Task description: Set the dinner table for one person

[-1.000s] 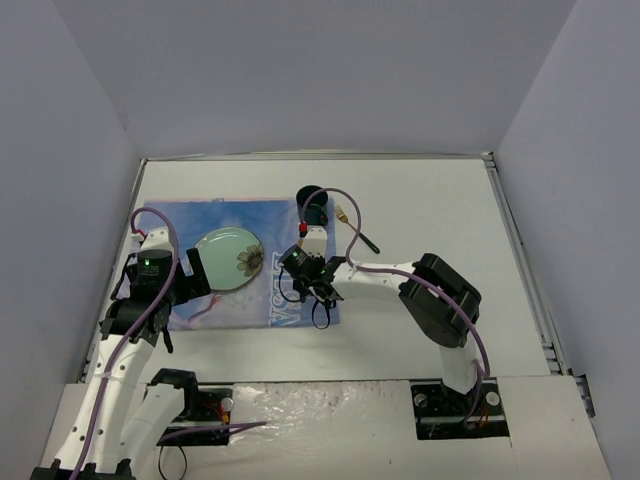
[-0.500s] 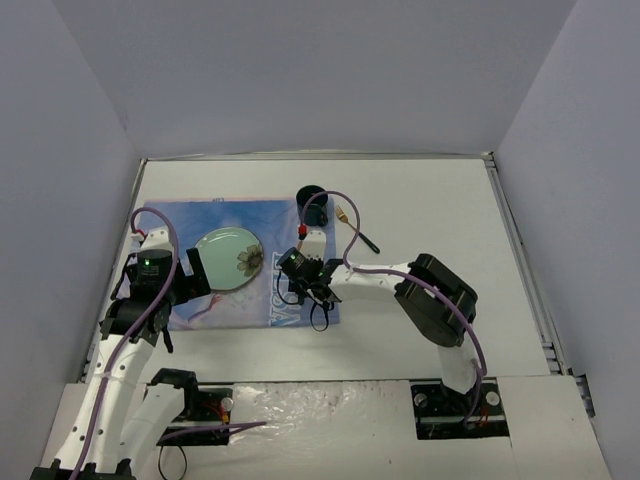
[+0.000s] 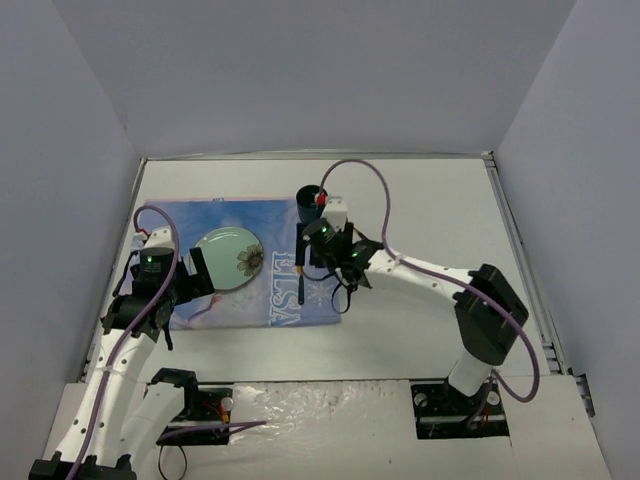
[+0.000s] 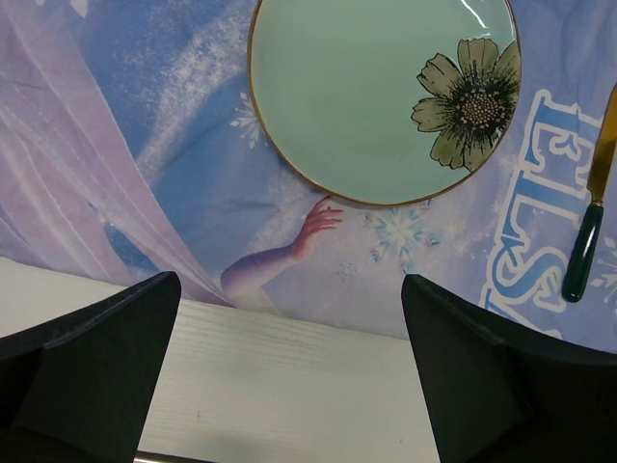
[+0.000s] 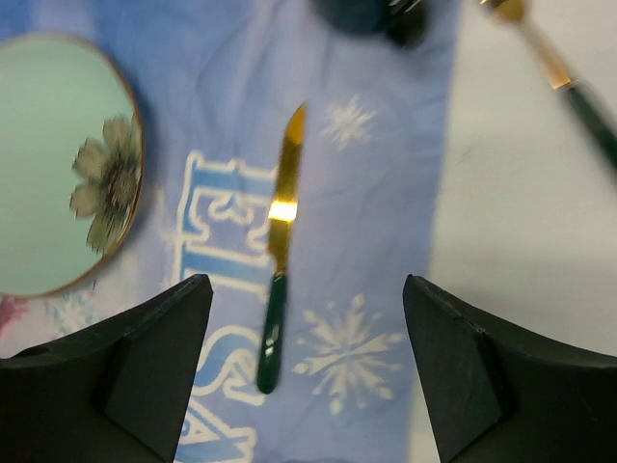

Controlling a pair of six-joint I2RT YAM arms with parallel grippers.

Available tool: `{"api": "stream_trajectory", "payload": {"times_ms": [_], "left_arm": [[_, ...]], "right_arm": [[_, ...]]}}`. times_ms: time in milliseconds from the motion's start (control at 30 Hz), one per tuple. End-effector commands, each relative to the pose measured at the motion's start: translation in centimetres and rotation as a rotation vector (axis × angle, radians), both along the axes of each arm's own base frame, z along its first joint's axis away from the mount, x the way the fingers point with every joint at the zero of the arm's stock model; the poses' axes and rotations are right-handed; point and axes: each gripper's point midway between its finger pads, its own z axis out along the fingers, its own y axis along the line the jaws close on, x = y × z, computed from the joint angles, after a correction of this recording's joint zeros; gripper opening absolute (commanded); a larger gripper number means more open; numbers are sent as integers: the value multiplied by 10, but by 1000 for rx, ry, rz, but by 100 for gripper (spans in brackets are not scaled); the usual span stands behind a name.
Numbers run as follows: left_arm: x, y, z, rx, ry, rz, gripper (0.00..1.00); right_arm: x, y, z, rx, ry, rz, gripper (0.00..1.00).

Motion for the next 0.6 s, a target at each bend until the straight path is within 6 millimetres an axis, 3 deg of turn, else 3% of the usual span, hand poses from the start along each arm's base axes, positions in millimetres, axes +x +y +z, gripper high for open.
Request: {"api": "stream_trajectory", "payload": {"times_ms": [0,133,267,467,567], "left_arm": [[20,-18,26,-111,-71,-3,97],[27,-31,30,-176,-65,-10,97],[35,-40,27,-211,-59,-8,97],[37,-47,27,-229,-56,-9,97],[34,-45,29,-213,-54,-10,97]], "right_arm": [[36,-79,48,-23,-100,-44,77],[56,-140,38,-49,-59,-57,74],[75,-174,25,-65,-17,-59,72],[111,-164,15,-105,-8,97,66],[129,-153,-5,-131,17,174,62]]}}
